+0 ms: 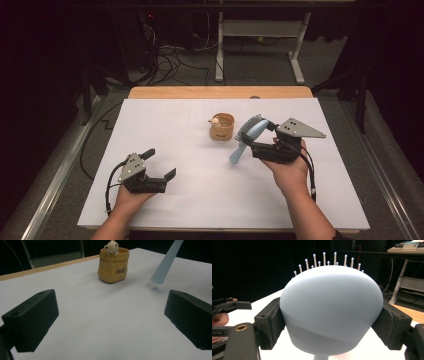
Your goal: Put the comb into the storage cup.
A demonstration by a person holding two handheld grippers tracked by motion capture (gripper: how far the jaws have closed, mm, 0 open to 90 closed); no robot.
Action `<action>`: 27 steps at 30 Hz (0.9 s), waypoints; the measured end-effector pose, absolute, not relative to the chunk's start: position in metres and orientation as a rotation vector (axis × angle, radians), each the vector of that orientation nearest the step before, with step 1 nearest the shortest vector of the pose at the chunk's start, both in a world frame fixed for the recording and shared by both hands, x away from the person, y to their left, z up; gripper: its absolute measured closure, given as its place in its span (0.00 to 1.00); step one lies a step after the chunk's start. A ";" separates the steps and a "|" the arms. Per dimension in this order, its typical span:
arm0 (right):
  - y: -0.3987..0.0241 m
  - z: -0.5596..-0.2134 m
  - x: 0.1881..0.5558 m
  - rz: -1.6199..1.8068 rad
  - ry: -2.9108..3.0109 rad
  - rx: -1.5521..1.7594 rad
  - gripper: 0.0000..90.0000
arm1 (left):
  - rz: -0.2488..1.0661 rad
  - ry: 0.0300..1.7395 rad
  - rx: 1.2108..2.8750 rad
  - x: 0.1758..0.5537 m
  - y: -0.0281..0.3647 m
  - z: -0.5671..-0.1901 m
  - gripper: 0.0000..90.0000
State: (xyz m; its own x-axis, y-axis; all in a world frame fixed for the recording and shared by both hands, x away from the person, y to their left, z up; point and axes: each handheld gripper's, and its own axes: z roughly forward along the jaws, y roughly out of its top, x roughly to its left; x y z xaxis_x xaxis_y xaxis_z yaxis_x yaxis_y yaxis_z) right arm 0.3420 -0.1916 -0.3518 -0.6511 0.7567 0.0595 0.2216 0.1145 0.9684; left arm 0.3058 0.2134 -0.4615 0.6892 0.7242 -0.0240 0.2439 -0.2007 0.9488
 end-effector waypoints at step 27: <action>-0.202 -0.342 0.352 1.539 1.855 0.973 0.23 | 0.505 0.778 1.764 0.306 0.215 -0.463 0.00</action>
State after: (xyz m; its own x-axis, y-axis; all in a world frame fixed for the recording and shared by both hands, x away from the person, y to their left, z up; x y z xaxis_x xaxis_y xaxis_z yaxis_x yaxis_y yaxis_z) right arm 0.3518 -0.2019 -0.3421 -0.5964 0.8016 0.0432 0.1901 0.0888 0.9777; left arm 0.3060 0.2154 -0.4632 0.6944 0.7185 -0.0397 0.2559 -0.1950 0.9468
